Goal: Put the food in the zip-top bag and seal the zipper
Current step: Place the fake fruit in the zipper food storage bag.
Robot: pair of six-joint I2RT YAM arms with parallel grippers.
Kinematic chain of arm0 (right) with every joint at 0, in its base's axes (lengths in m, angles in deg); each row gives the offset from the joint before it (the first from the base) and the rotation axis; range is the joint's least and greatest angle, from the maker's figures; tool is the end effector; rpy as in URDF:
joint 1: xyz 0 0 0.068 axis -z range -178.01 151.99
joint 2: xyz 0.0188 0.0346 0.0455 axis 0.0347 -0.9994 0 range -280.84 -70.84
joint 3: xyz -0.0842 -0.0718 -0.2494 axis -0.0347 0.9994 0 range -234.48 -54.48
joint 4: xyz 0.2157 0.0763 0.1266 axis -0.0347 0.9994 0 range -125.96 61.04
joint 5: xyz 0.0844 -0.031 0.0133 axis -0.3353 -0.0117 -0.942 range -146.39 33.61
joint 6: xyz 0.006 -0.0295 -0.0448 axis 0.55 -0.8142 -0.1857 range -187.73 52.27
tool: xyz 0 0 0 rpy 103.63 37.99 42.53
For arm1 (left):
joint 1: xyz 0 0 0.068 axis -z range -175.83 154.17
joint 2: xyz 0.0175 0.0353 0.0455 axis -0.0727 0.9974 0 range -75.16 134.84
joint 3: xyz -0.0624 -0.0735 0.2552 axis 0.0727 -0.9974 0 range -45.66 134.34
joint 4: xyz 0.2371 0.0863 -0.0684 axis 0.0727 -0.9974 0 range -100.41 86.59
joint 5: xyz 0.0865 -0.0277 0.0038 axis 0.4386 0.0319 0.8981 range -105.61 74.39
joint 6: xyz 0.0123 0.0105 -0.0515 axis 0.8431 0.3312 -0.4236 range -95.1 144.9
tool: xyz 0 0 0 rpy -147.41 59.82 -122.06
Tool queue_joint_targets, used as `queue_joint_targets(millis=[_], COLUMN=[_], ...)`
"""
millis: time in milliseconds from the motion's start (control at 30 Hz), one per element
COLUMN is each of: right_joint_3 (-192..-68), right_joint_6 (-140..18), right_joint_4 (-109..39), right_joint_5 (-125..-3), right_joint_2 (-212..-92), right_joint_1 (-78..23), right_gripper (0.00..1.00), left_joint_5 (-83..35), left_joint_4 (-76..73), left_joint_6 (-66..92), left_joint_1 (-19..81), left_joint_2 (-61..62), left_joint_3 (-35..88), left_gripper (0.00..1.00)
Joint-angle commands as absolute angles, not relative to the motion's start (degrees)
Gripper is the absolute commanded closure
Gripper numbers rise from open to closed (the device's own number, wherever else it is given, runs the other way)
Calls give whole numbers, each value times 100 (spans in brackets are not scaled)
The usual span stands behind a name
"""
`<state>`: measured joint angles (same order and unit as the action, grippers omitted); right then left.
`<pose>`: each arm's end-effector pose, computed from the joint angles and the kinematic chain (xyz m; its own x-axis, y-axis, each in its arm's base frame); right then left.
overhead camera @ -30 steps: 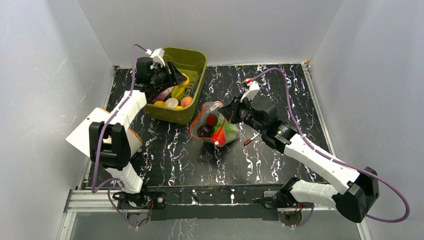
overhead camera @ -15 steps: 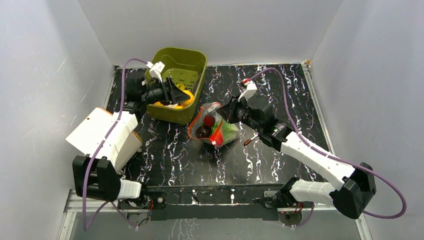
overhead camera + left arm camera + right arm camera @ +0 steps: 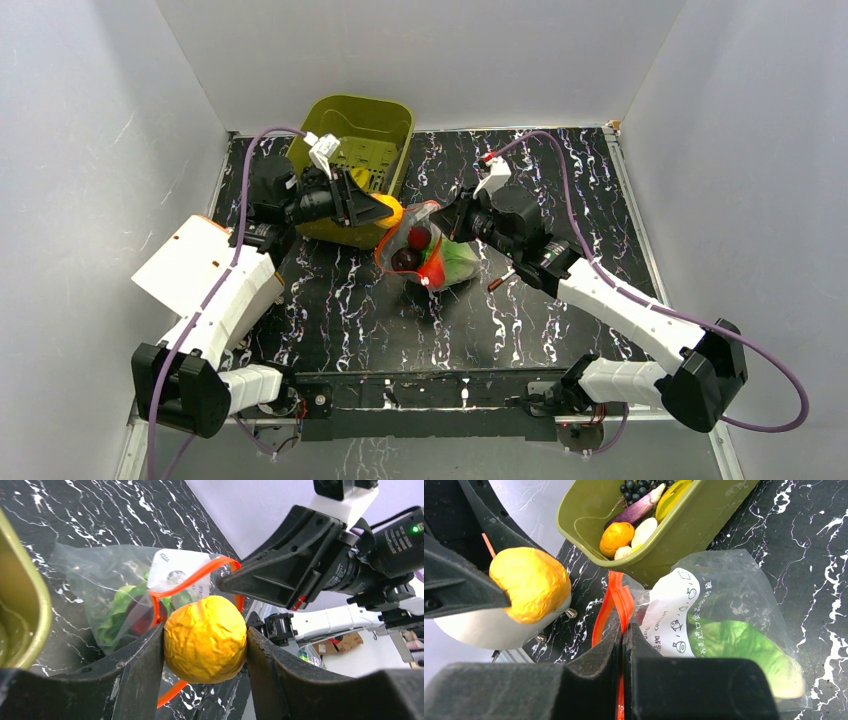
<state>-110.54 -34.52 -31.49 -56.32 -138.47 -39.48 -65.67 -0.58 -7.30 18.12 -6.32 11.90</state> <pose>0.2076 0.1833 0.3369 -0.5355 0.2577 -0.8042 -0.4398 0.7278 0.5261 0.2579 -0.0922 0.3563 -0.5954 -0.2046 -0.7769 0.6777 0.3915 -0.6224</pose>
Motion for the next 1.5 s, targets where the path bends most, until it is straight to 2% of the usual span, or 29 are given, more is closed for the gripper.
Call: queue_joint_targets(millis=[0,667,933,1000,1133,1300,1467], right_joint_3=[-11395,-11431,-11552,-11597,-11653,-11558,-11462], right_joint_6=[-3352,-3226,-3099,-3065,-3003,-2924,-2883], right_joint_4=[-3618,-3690,-3798,-3792,-3767,-3847,-3867], right_joint_5=[-5618,-5809,-6009,-6078,-6126,-6067,-6004], right_joint_2=[-13822,-13832,-13861,-13875,-13888,-13826,-13765], right_joint_1=[-3935,-3939,-3934,-3934,-3939,-3935,-3925], right_gripper=[100,100,100,100,100,100,100], left_joint_5=[-6758,-6268,-5702,-5560,-5282,-4996,-4602], left_joint_4=[107,77,133,-15,-140,-352,-1068], left_joint_6=[-822,-604,-451,-396,-325,-279,182], left_joint_1=[2059,2747,2970,3052,3173,3176,3176], left_joint_2=[-754,-413,-216,-144,-144,-401,-731], left_joint_3=[1094,994,926,992,1104,1304,1635], left_gripper=[70,68,67,60,40,23,16])
